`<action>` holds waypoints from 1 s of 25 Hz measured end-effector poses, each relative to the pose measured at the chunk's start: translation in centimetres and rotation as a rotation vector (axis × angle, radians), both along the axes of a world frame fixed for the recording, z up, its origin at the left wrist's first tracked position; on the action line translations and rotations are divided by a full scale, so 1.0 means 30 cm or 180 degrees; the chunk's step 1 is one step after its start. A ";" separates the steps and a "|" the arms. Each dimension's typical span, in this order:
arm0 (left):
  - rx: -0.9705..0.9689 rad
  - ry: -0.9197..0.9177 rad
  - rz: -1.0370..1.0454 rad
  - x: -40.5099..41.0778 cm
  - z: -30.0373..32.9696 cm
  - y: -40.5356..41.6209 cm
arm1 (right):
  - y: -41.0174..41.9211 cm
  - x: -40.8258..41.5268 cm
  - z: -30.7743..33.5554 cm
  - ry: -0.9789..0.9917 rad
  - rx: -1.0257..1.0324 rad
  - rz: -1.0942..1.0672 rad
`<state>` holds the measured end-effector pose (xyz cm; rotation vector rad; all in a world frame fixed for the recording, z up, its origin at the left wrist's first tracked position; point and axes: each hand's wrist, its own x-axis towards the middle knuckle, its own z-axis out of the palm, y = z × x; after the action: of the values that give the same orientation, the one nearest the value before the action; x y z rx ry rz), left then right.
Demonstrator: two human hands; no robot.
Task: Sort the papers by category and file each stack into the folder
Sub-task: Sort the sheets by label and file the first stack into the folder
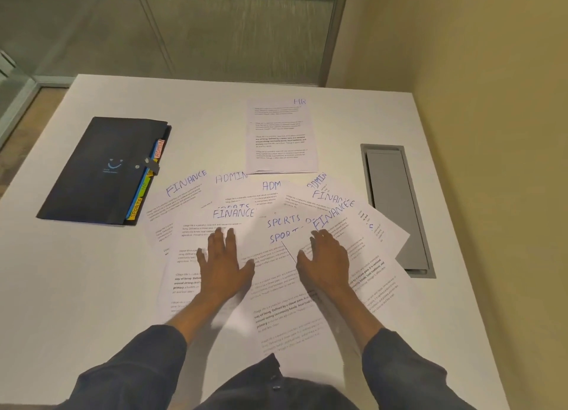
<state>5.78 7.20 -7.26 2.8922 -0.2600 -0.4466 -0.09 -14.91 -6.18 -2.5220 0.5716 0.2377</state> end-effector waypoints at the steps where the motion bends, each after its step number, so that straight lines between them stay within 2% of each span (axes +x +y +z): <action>1: 0.0007 -0.0027 -0.0025 0.048 0.002 -0.018 | -0.014 0.049 0.012 -0.0083 0.0072 -0.0009; 6: -0.0218 -0.0174 -0.0118 0.330 0.021 -0.130 | -0.115 0.343 0.075 -0.0235 0.0073 0.0063; 12: -0.0118 -0.0364 -0.0734 0.638 -0.007 -0.211 | -0.243 0.657 0.050 0.0043 0.0221 -0.0159; 19: 0.0260 -0.0001 -0.1068 0.726 -0.095 -0.238 | -0.297 0.837 -0.006 0.0457 -0.0120 -0.0093; 22: 0.0176 -0.0139 -0.1014 0.727 -0.118 -0.241 | -0.293 0.893 -0.019 0.0458 0.0222 -0.0463; 25: 0.0161 -0.0180 -0.1069 0.732 -0.120 -0.238 | -0.300 0.935 -0.006 0.0484 0.0946 -0.0860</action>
<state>27.72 0.06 -10.85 2.9184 -0.7606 -0.4289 27.96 -23.91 -6.34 -2.1262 0.8609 0.3847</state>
